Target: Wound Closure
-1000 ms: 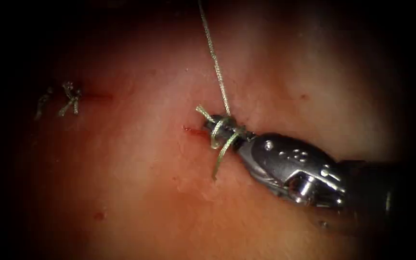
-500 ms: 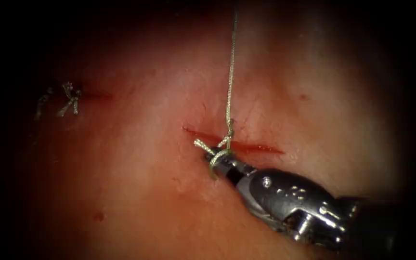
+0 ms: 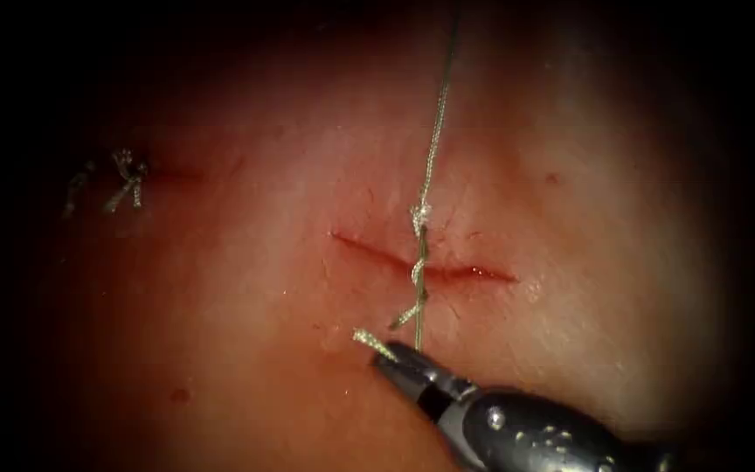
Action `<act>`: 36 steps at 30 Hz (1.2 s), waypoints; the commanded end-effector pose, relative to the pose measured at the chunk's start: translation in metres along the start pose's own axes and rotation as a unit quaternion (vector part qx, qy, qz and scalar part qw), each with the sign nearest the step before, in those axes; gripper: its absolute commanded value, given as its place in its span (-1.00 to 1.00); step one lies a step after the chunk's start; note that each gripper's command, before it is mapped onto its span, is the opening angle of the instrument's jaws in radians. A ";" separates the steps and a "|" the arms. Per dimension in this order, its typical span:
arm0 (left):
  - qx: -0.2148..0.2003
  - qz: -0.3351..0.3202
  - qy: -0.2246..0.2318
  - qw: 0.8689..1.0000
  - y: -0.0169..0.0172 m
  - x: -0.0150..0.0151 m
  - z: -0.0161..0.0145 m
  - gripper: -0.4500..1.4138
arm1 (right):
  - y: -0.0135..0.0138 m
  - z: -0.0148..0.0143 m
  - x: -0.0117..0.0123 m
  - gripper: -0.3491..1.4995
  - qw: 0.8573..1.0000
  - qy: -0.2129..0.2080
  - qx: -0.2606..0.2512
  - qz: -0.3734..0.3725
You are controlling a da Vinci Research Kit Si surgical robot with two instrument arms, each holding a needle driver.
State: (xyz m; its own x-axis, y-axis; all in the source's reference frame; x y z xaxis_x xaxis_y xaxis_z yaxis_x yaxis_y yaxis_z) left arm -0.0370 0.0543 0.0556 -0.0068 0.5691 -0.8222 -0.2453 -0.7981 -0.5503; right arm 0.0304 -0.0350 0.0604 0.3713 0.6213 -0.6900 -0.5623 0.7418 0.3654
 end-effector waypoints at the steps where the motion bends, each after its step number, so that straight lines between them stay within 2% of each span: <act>1: 0.000 0.007 0.001 1.000 -0.0009 0.0005 0.0008 -1.00 | -0.0007 0.0010 -0.0003 -1.00 1.000 0.001 0.004 0.000; 6: 0.005 0.028 -0.005 1.000 -0.0022 0.0022 0.0021 -1.00 | -0.0008 0.0013 -0.0003 -1.00 1.000 0.002 0.012 -0.001; 11: 0.010 0.048 -0.024 0.999 -0.0027 0.0022 0.0038 -1.00 | -0.0029 0.0023 -0.0012 -1.00 0.999 -0.007 0.047 -0.012; 20: 0.008 0.057 -0.027 0.998 -0.0034 0.0022 0.0061 -1.00 | -0.0043 0.0029 -0.0032 -1.00 0.996 -0.034 0.082 -0.014; 36: 0.002 0.061 -0.027 0.998 -0.0037 0.0022 0.0069 -1.00 | -0.0055 0.0036 -0.0041 -1.00 0.992 -0.058 0.112 -0.021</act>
State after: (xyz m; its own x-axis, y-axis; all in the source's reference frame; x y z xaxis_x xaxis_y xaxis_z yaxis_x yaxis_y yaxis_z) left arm -0.0421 0.0589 0.0567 -0.0930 0.4828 -0.8708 -0.2432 -0.8591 -0.4503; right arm 0.0339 -0.0405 0.0629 0.4845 0.6030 -0.6338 -0.3707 0.7977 0.4756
